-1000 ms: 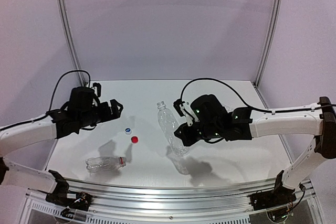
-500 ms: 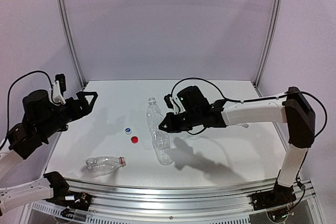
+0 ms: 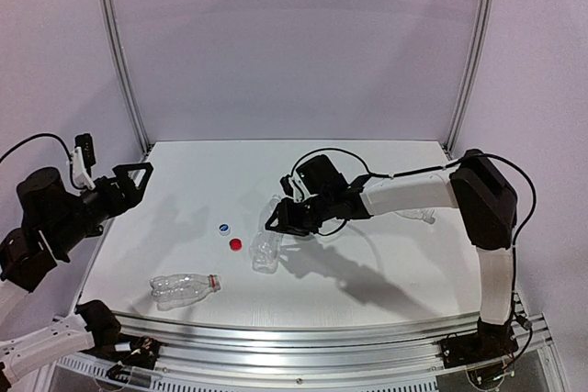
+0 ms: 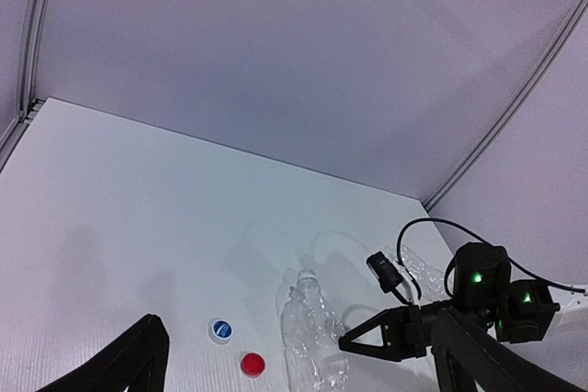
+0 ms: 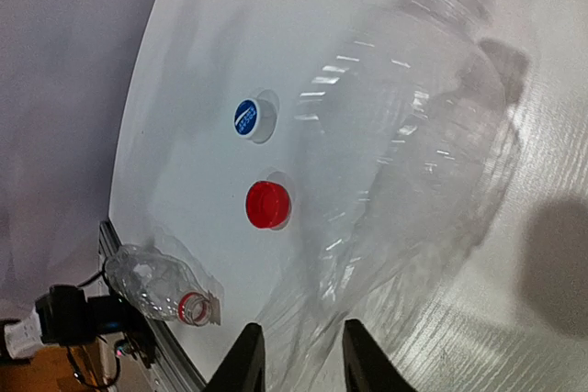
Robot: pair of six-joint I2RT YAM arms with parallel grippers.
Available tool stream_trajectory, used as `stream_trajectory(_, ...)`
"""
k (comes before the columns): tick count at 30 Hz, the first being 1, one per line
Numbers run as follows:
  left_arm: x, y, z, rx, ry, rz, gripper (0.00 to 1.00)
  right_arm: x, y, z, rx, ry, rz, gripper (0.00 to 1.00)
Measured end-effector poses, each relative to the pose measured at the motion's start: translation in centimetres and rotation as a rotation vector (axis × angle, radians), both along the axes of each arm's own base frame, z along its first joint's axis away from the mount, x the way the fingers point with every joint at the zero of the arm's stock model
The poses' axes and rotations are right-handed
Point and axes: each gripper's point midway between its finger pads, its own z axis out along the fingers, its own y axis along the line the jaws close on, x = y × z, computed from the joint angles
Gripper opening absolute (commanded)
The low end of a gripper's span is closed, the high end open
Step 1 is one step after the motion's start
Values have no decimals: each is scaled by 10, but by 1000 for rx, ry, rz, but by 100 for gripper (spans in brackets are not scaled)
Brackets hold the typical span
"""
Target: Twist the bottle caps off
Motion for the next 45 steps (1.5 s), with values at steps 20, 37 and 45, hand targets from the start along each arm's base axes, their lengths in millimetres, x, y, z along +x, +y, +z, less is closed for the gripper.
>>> stream_trajectory(20, -4, 6, 1, 3, -17, 17, 97, 2, -31, 14, -161, -115, 6, 99)
stream_trajectory(37, -5, 1, -1, 21, -22, -16, 97, 75, -239, 34, -851, -430, -109, 97)
stream_trajectory(45, -3, -5, -2, 25, -21, -37, 96, 99, -324, 11, -974, -320, -90, 98)
